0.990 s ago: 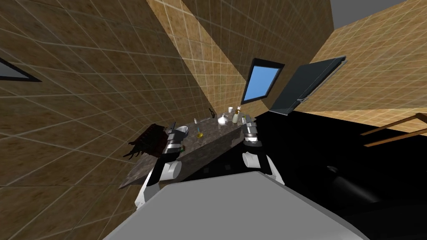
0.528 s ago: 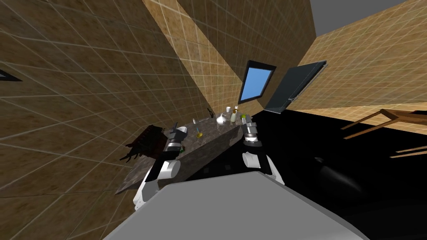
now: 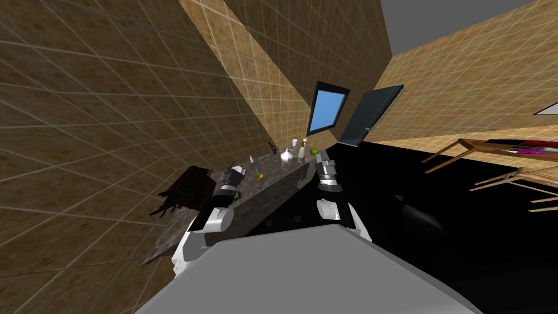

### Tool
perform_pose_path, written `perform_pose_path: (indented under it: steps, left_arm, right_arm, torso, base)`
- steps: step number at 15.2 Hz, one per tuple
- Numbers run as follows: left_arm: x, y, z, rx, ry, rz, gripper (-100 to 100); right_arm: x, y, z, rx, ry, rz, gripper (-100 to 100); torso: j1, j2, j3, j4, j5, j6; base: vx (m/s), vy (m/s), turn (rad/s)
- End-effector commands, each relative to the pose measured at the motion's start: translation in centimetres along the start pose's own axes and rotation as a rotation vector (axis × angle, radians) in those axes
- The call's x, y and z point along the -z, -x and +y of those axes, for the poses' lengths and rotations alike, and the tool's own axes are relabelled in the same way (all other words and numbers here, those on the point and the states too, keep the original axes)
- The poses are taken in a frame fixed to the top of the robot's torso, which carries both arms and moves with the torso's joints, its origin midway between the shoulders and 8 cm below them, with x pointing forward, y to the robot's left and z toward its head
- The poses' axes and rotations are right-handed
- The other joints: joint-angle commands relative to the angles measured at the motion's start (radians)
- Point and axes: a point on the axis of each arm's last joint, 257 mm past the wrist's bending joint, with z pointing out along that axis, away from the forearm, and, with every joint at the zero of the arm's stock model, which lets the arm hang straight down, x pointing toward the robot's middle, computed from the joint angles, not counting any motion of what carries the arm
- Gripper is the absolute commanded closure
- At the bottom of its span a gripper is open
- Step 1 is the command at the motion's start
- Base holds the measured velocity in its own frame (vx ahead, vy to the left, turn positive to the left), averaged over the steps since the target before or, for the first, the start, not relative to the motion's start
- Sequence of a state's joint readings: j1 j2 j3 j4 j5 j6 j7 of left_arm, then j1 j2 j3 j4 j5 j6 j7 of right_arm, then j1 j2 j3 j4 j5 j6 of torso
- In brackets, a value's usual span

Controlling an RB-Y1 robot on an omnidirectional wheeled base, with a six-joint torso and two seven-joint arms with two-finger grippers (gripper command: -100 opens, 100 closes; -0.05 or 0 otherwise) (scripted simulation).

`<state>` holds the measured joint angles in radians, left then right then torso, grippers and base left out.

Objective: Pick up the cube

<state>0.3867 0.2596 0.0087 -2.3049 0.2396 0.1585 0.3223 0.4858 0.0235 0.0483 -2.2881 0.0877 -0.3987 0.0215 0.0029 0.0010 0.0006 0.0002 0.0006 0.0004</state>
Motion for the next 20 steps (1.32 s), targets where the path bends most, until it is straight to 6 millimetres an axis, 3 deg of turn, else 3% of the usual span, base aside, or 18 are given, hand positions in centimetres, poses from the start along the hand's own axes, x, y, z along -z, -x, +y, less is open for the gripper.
perform_pose_path:
  steps: [1, 20]
  left_arm:
    - [-0.1, 0.5, 0.8, 0.02, 0.043, -0.011, -100]
    - [0.9, 5.2, 7.7, 0.159, 0.371, -0.138, -100]
  right_arm:
    - [0.0, 0.0, 0.0, 0.0, 0.0, 0.0, 0]
    - [0.0, 0.0, 0.0, 0.0, 0.0, 0.0, 0]
  torso:
    - [0.0, 0.0, 0.0, 0.0, 0.0, 0.0]
    - [-0.001, -0.001, -0.001, 0.0, 0.0, 0.0]
  base:
    - [-0.037, 0.033, -0.198]
    - [-0.025, 0.021, -0.106]
